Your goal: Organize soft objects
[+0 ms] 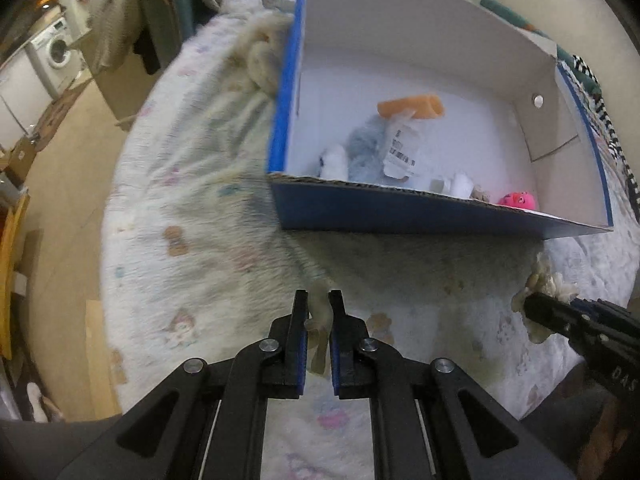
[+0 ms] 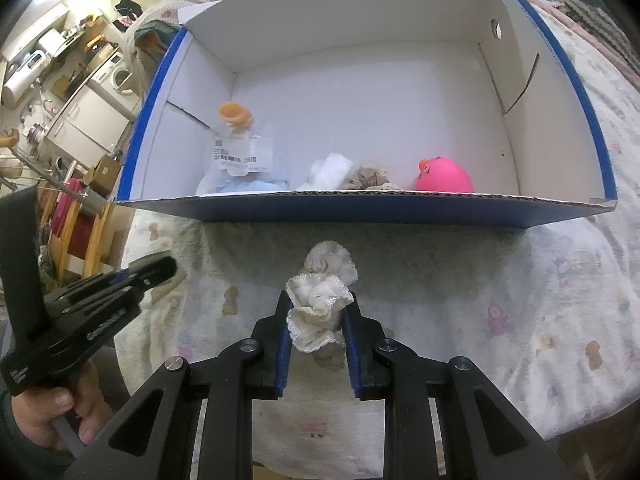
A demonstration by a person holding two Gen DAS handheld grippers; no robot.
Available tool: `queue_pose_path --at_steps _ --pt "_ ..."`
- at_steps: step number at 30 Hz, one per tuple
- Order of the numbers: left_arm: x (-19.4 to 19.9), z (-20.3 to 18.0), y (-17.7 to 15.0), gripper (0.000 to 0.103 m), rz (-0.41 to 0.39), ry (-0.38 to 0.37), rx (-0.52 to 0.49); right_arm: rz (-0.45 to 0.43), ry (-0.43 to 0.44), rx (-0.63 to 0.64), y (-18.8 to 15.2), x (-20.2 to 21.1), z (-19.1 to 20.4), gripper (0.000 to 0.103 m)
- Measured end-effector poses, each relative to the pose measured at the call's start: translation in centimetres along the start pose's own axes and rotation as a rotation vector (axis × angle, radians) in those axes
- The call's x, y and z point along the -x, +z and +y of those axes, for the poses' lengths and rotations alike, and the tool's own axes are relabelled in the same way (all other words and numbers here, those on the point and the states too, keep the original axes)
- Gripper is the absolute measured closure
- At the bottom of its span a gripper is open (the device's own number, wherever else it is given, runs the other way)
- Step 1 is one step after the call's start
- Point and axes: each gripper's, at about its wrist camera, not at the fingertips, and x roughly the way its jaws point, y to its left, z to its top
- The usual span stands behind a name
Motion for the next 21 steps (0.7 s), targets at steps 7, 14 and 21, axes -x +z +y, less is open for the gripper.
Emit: queue_pose_path --at_steps 7,14,21 --pt "2.7 -1.1 -0.6 0.095 -0.075 0.033 0.009 -0.059 0.046 -0.006 -0.4 2.8 0.1 0.078" --pt "7.6 -2.2 0.4 0.095 -0.157 0.007 0.022 -0.158 0.079 -0.018 -0.1 5.7 0.5 0.078" --pt "10.8 -3.8 3.3 0.095 -0.246 -0.016 -0.026 -0.245 0.107 -0.040 2.4 8.1 0.7 0.078"
